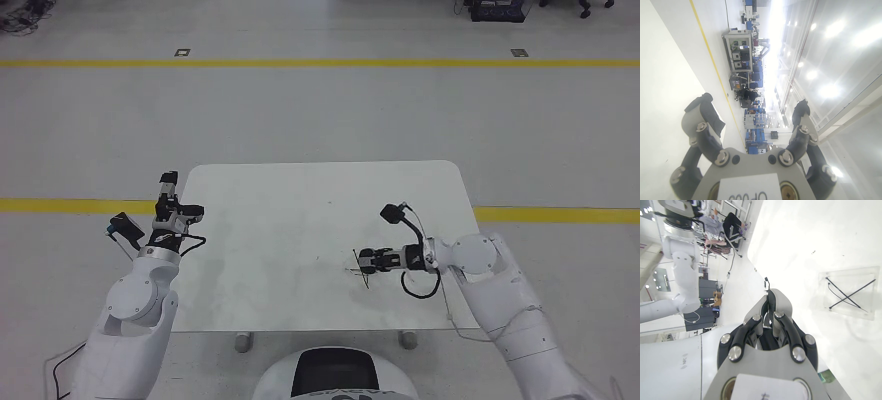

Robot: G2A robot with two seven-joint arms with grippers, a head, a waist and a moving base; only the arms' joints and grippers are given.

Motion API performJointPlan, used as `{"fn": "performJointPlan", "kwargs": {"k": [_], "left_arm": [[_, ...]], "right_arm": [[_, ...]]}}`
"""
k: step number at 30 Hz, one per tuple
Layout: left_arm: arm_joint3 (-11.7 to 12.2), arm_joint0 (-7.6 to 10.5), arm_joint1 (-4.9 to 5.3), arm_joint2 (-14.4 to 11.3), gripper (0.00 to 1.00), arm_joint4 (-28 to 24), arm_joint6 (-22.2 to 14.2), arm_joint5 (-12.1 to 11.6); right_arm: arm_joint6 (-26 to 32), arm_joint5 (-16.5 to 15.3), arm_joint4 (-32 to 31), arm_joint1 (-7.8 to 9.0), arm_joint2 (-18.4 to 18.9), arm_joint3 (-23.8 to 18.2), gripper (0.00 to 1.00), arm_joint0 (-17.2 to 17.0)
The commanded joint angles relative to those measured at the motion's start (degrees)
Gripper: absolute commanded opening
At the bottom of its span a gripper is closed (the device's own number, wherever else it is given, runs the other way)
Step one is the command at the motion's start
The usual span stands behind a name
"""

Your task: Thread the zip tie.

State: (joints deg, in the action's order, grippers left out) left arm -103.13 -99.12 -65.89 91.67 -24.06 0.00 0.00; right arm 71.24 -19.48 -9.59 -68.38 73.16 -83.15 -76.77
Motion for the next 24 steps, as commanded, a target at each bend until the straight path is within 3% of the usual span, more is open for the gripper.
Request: {"fn": "performJointPlan", "kwargs": {"k": [1,7,24], "left_arm": [[0.00,0.00,0.00,0.00,1.00,0.00,0.00,0.00],[0.00,0.00,0.00,0.00,1.00,0.00,0.00,0.00],[0.00,0.00,0.00,0.00,1.00,0.00,0.00,0.00]], "right_arm": [[1.29,0.00,2.35,0.49,0.68,-1.77,0.00,-0.59],[7.88,0.00,12.07,1.84,3.86,-4.05,0.00,-1.55],[7.88,0.00,12.07,1.84,3.86,-4.05,0.00,-1.55]]}}
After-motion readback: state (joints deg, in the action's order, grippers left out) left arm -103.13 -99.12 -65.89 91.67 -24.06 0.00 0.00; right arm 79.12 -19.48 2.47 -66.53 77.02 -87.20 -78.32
